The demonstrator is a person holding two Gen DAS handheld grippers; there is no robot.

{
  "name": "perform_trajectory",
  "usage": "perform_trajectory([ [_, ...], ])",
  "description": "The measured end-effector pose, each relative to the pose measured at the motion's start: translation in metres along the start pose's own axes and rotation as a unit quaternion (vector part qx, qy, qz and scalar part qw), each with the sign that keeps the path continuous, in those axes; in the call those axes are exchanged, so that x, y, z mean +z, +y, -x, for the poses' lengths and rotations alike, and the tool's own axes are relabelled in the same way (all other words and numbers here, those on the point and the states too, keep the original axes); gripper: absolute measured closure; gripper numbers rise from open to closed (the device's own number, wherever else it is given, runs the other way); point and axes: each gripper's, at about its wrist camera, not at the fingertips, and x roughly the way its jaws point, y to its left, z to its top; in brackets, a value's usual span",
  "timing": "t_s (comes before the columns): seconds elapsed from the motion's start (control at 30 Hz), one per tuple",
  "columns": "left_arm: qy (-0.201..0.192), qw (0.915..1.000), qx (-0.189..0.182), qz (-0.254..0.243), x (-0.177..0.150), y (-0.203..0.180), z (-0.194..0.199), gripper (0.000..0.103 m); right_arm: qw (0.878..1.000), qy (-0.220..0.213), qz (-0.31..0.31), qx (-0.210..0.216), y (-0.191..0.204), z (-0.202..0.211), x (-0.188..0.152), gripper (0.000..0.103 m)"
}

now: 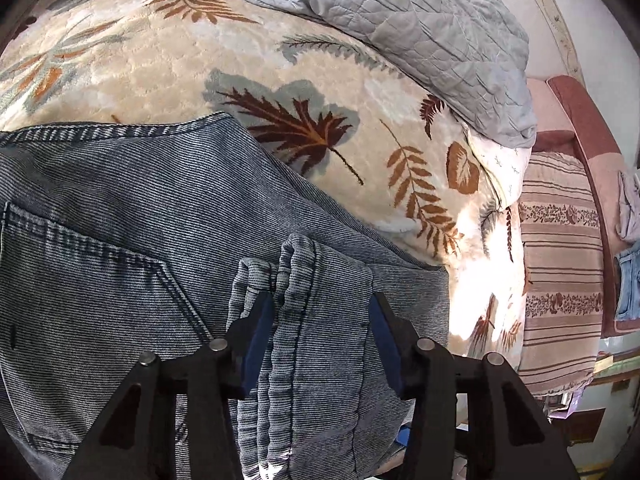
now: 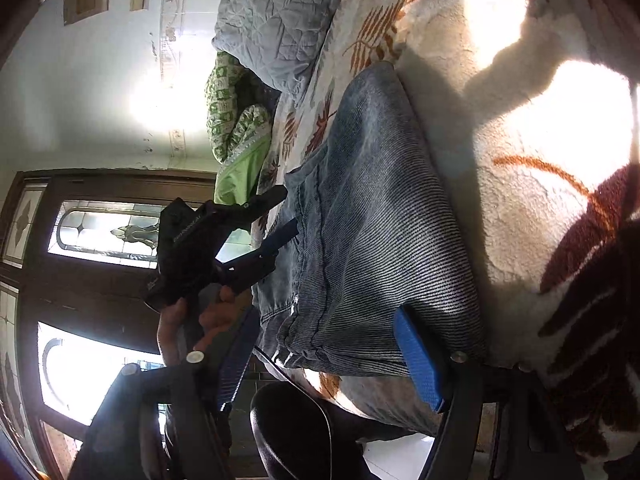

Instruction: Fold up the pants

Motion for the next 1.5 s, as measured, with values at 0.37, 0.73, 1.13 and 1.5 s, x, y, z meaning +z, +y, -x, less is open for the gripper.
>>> perform_trajectory([
  [0.37,0.018,0.9976,0.060,-0.030,-0.008,-0.002,-0.007,0.094,1.000,-0.003,0.005,-0.001,0.002,0.000,-0.002,0.030],
  [0.73,-0.080,0.9859,0.143,-0.034,-0.047,-0.007,0.029,0.103,1.000,-0.005,0.017,-0.016,0.009,-0.004,-0.003,0.030],
  [1.13,-0.060,0.9971,0.024,-0.040,-0.031,-0.009,0.030,0.056,0.999,-0.009,0.033,-0.028,0.012,-0.006,-0.003,0.030],
  [1.5,-0.028,0.9978,0.054,-0.027,-0.025,-0.004,-0.001,0.088,0.999,-0.006,0.032,-0.018,0.007,-0.003,-0.003,0.030],
])
